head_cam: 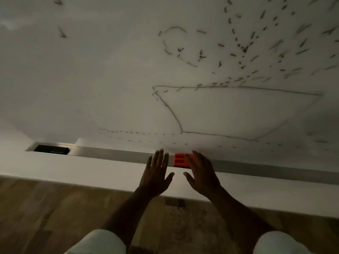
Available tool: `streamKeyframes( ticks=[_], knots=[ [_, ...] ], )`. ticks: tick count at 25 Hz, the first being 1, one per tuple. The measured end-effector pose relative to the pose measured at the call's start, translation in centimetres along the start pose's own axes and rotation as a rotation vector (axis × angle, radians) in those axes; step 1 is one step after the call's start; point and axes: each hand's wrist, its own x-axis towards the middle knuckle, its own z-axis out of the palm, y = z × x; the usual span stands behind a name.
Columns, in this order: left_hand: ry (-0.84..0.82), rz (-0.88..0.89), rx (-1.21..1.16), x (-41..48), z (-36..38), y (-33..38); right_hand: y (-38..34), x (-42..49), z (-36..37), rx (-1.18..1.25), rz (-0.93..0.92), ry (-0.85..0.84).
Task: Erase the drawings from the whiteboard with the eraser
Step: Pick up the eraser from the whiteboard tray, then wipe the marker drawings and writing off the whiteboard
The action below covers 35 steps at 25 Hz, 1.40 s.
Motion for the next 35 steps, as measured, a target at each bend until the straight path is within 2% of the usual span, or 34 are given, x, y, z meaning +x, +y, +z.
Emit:
streamKeyframes(
  ticks=[3, 6, 12, 17, 20, 23, 26, 29, 35],
  knots=[
    [-0.123, -0.073, 0.061, 0.4, 2.5, -0.9, -0.3, 1.3, 2.2, -0.008, 0.052, -0.070],
    [-0.214, -0.087, 0.069, 0.3, 4.2, -1.2, -0.7, 2.1, 3.3, -0.101, 0.047, -0.042],
    [-0.288, -0.109, 0.070, 0.6, 4.1, -1.3, -0.5, 3.5, 3.7, -0.116, 0.057, -0.004],
    [-0.265, -0.058, 0.004, 0.7, 1.4, -0.7, -0.6, 2.1, 1.3, 0.035, 0.068, 0.041],
    [-0.138, 0.012, -0.003, 1.3, -2.6, 0.3, -0.5, 1.0, -2.6, 0.178, 0.052, 0.137],
    [0.039, 0.069, 0.002, 2.3, -8.7, 2.6, -0.5, 0.1, -8.4, 0.268, -0.044, 0.279],
    [0.296, 0.151, 0.027, 3.2, -16.0, 5.4, -0.9, -0.5, -16.1, 0.343, -0.108, 0.394],
    [0.558, 0.253, 0.026, 3.7, -24.3, 8.2, -1.6, -1.0, -25.2, 0.401, -0.222, 0.619],
    [0.960, 0.421, 0.138, 5.7, -41.9, 11.1, -3.0, -0.1, -43.0, 0.173, -0.376, 1.003]
  ],
)
